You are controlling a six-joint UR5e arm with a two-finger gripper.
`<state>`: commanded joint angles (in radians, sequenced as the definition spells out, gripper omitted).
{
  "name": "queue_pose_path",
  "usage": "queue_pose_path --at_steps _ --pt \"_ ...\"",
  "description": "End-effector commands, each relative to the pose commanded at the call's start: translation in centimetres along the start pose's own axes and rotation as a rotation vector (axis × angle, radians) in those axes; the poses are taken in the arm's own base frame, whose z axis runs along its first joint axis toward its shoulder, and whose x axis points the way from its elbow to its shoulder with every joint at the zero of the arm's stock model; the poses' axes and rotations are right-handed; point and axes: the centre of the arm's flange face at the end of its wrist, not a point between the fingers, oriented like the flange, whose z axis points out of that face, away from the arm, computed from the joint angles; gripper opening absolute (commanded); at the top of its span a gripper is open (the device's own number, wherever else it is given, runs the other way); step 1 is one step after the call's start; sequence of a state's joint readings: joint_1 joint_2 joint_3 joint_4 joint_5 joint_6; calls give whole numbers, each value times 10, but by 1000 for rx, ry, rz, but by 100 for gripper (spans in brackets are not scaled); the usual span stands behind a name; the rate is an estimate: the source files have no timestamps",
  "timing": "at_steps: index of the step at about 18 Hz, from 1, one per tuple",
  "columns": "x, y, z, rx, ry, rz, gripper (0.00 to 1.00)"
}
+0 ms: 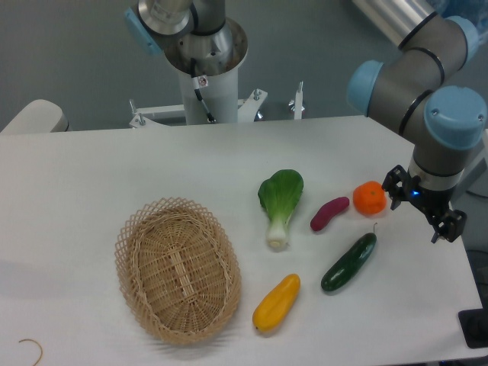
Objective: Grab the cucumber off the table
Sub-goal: 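Move the gripper down over the green cucumber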
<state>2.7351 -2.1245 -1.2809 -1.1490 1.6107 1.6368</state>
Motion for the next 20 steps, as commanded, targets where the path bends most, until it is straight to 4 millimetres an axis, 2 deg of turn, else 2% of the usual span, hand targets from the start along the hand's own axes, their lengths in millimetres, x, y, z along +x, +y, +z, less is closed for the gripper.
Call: queue_pose_path --at_steps 4,8,11,13,15,16,20 --pt "-1 -8 4 11 -25 -38 100" --pt "5 -11 25 13 -7 -63 100" --pt "9 -28 47 16 -13 -137 100" --pt "14 -50 60 22 -13 -193 100" --pt "20 -72 82 17 15 -241 100" --pt "20 -79 85 20 6 -277 100" --pt "19 -84 91 23 1 -324 100"
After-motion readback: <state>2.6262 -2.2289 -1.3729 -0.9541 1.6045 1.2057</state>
